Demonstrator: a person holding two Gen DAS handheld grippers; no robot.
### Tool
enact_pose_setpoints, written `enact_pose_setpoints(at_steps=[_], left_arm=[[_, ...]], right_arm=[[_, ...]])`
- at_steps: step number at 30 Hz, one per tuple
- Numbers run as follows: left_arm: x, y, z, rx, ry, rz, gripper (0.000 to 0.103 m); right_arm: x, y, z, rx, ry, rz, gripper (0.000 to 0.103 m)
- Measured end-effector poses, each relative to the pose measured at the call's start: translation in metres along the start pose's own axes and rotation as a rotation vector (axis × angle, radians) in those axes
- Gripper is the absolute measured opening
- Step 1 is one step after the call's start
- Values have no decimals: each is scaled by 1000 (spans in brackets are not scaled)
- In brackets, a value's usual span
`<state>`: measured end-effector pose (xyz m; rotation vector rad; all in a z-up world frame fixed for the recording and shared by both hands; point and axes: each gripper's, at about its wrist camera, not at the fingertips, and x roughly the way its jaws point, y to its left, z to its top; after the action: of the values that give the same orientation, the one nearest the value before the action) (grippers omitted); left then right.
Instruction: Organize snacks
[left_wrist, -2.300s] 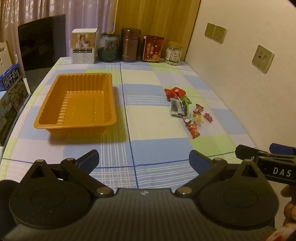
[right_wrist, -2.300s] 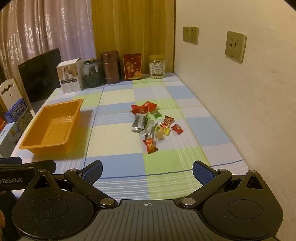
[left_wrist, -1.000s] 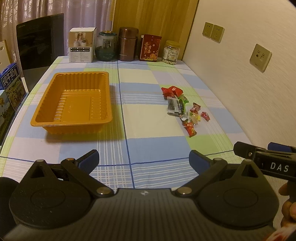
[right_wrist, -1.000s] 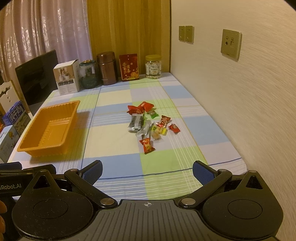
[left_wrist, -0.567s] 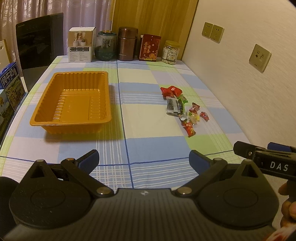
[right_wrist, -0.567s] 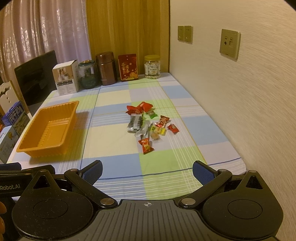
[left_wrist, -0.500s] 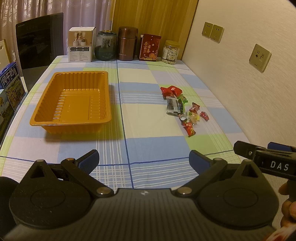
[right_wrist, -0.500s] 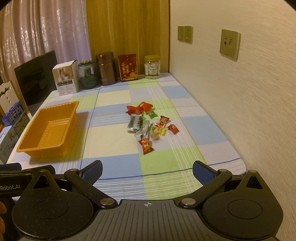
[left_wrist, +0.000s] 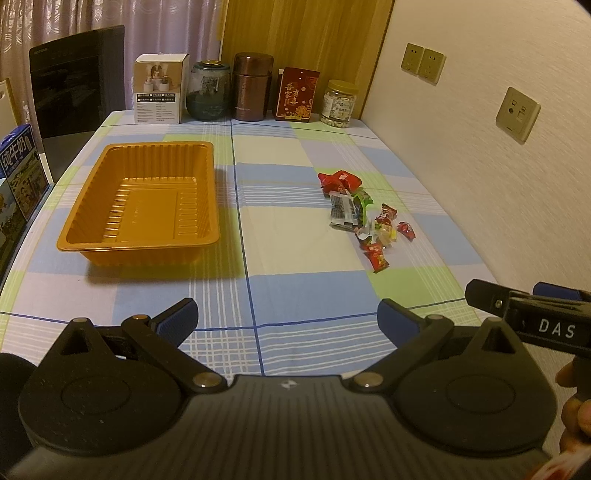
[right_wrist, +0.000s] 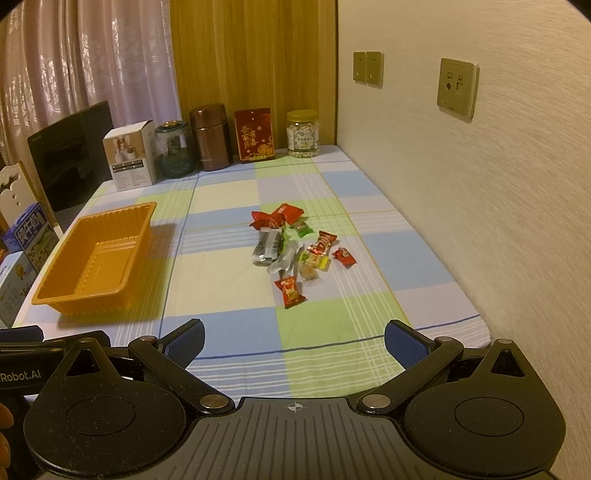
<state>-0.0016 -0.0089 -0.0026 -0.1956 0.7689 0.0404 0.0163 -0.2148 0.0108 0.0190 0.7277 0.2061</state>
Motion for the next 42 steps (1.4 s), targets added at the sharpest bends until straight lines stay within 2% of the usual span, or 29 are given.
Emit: enact_pose_setpoints(at_steps=[34, 42], left_arm=[[2, -9, 0, -2, 2, -1, 102], [12, -7, 3, -24, 9, -22, 102]], right_arm=[[1, -7, 1, 9, 4, -3, 103], [14, -12, -6, 38, -1, 2, 103]])
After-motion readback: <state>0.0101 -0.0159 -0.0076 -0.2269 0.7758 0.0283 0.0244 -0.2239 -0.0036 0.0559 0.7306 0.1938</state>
